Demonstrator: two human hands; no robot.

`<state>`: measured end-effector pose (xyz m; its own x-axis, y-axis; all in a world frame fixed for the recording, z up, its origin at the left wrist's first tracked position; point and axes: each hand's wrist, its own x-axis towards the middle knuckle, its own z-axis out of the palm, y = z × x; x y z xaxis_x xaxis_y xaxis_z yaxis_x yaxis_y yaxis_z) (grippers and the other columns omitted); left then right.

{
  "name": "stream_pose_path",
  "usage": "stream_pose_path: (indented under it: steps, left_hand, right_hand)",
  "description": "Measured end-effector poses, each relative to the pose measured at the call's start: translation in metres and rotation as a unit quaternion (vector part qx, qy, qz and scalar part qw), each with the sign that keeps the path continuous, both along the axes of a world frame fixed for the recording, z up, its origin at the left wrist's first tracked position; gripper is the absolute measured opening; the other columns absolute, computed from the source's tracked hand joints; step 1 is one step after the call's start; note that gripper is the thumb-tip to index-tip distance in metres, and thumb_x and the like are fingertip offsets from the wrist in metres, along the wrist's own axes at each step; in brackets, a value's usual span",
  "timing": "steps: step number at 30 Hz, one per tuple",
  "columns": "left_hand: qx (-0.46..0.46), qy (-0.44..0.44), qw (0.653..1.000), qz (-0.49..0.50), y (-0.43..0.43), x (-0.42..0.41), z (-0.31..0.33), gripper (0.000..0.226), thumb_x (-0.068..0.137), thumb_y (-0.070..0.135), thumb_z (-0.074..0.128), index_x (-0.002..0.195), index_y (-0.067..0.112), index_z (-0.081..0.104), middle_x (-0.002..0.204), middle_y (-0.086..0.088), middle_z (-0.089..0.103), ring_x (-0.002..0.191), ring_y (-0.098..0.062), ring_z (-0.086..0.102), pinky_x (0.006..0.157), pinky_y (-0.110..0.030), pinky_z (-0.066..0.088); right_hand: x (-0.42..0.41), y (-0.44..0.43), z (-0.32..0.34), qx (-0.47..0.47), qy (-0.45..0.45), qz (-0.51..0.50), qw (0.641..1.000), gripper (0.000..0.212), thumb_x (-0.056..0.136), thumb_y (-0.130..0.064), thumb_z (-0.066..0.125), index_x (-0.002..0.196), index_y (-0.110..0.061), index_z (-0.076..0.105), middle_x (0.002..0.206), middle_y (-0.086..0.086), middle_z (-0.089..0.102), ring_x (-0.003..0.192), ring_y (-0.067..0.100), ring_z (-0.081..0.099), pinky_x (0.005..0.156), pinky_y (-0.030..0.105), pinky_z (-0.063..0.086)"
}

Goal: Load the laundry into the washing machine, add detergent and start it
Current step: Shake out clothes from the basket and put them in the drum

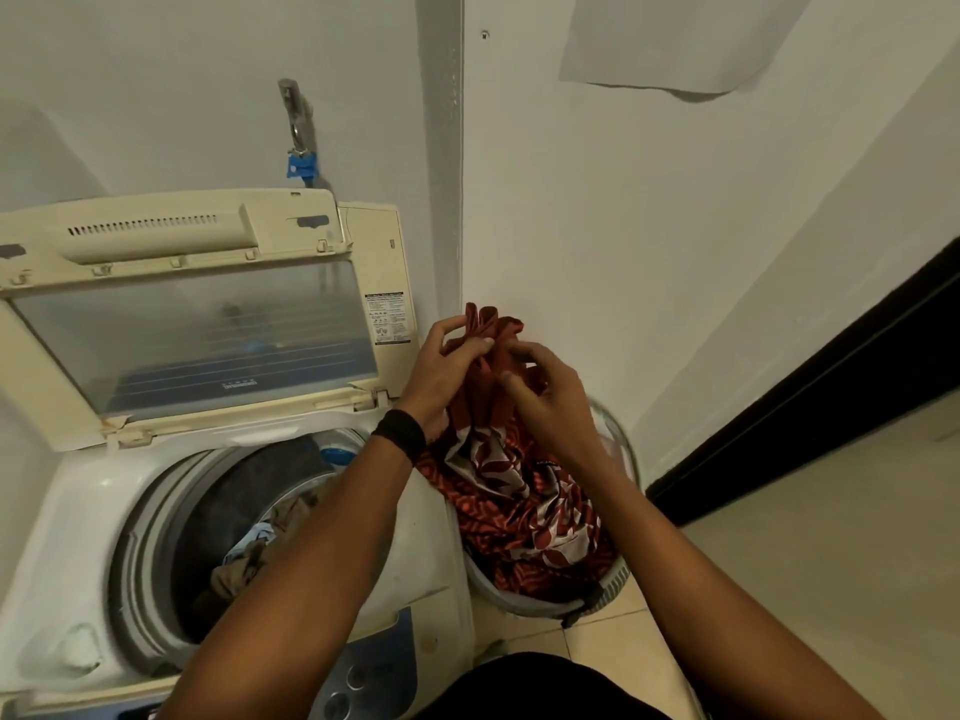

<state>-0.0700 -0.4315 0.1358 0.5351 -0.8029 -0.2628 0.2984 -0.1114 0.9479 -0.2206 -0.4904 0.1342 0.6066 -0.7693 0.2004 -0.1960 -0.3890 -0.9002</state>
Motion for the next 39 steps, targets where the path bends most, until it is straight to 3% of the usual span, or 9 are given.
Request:
stream_pose_path:
  steps: [7, 10, 13, 20, 25, 30, 32, 36, 39]
  left_hand:
    - [0.012, 0.025, 0.989, -0.145, 0.009, 0.013, -0.003, 0.061, 0.086, 0.037, 0.079, 0.141, 0.024, 0.055, 0.133, -0.009, 0.067, 0.122, -0.026, 0.066, 0.102, -0.040, 0.055]
    - [-0.013, 0.048, 0.986, -0.157, 0.008, 0.019, 0.000, 0.062, 0.087, 0.027, 0.080, 0.142, 0.020, 0.054, 0.133, -0.011, 0.067, 0.121, -0.027, 0.068, 0.101, -0.040, 0.055]
    - [-0.021, 0.061, 0.984, -0.167, 0.007, 0.021, -0.003, 0.064, 0.087, 0.021, 0.079, 0.145, 0.020, 0.052, 0.136, -0.011, 0.065, 0.122, -0.029, 0.067, 0.100, -0.040, 0.056]
    - [-0.017, 0.083, 0.981, -0.174, 0.013, 0.027, -0.017, 0.074, 0.080, 0.014, 0.081, 0.147, 0.023, 0.051, 0.144, -0.015, 0.057, 0.128, -0.035, 0.061, 0.101, -0.046, 0.056]
    - [-0.006, 0.051, 0.986, -0.161, 0.015, 0.034, -0.013, 0.079, 0.073, 0.005, 0.080, 0.144, 0.024, 0.053, 0.137, -0.019, 0.062, 0.120, -0.036, 0.066, 0.096, -0.044, 0.058]
    - [0.025, -0.019, 0.988, -0.153, 0.013, 0.035, -0.005, 0.078, 0.067, 0.010, 0.075, 0.141, 0.026, 0.054, 0.120, -0.019, 0.068, 0.098, -0.029, 0.070, 0.082, -0.036, 0.058]
    - [0.046, -0.036, 0.990, -0.125, 0.010, 0.035, -0.002, 0.073, 0.066, 0.019, 0.075, 0.137, 0.025, 0.057, 0.117, -0.017, 0.069, 0.092, -0.023, 0.071, 0.079, -0.032, 0.056]
    - [0.080, -0.097, 0.977, -0.171, 0.007, 0.029, 0.002, 0.061, 0.083, 0.024, 0.076, 0.140, 0.026, 0.054, 0.121, -0.015, 0.070, 0.108, -0.030, 0.071, 0.097, -0.040, 0.056]
    - [0.059, -0.109, 0.966, -0.227, 0.006, 0.020, 0.006, 0.055, 0.089, 0.039, 0.068, 0.141, 0.029, 0.054, 0.129, -0.010, 0.068, 0.118, -0.028, 0.066, 0.103, -0.045, 0.054]
  right_hand:
    - [-0.007, -0.002, -0.001, -0.067, 0.011, 0.078, 0.995, 0.030, 0.094, -0.010, 0.071, 0.123, -0.013, 0.066, 0.110, -0.008, 0.065, 0.104, 0.009, 0.063, 0.091, 0.029, 0.056]
    - [-0.003, 0.005, -0.005, -0.104, 0.004, 0.057, 0.993, 0.031, 0.093, -0.016, 0.073, 0.122, -0.015, 0.062, 0.105, -0.020, 0.055, 0.099, 0.000, 0.057, 0.084, 0.017, 0.050]
    - [-0.006, 0.016, -0.013, -0.108, 0.006, 0.032, 0.994, 0.040, 0.094, -0.024, 0.074, 0.130, -0.017, 0.058, 0.111, -0.012, 0.050, 0.102, -0.003, 0.053, 0.084, 0.011, 0.046]
    - [-0.031, 0.022, -0.034, -0.020, 0.002, 0.013, 1.000, 0.067, 0.086, -0.042, 0.080, 0.138, -0.034, 0.038, 0.124, -0.016, 0.053, 0.108, 0.006, 0.063, 0.080, 0.024, 0.060]
    - [-0.057, 0.001, -0.049, -0.189, 0.139, 0.048, 0.971, 0.029, 0.094, -0.016, 0.070, 0.122, -0.020, 0.065, 0.110, -0.006, 0.065, 0.095, 0.000, 0.051, 0.086, 0.041, 0.055]
    - [-0.061, -0.023, -0.028, -0.188, 0.162, 0.061, 0.967, 0.020, 0.094, -0.006, 0.061, 0.107, -0.021, 0.066, 0.106, -0.006, 0.068, 0.091, 0.015, 0.065, 0.079, 0.040, 0.055]
    - [-0.060, -0.024, -0.009, -0.241, 0.153, 0.136, 0.949, 0.024, 0.088, -0.001, 0.061, 0.103, -0.018, 0.069, 0.110, -0.006, 0.069, 0.096, 0.016, 0.065, 0.080, 0.027, 0.054]
    - [-0.039, -0.012, 0.027, -0.313, 0.131, 0.261, 0.904, 0.015, 0.094, -0.010, 0.062, 0.099, -0.020, 0.072, 0.107, -0.008, 0.071, 0.095, 0.009, 0.064, 0.077, 0.020, 0.051]
    - [-0.025, -0.011, 0.030, -0.271, 0.098, 0.207, 0.935, 0.010, 0.097, -0.017, 0.064, 0.102, -0.025, 0.065, 0.104, -0.006, 0.070, 0.091, 0.011, 0.065, 0.078, 0.026, 0.055]
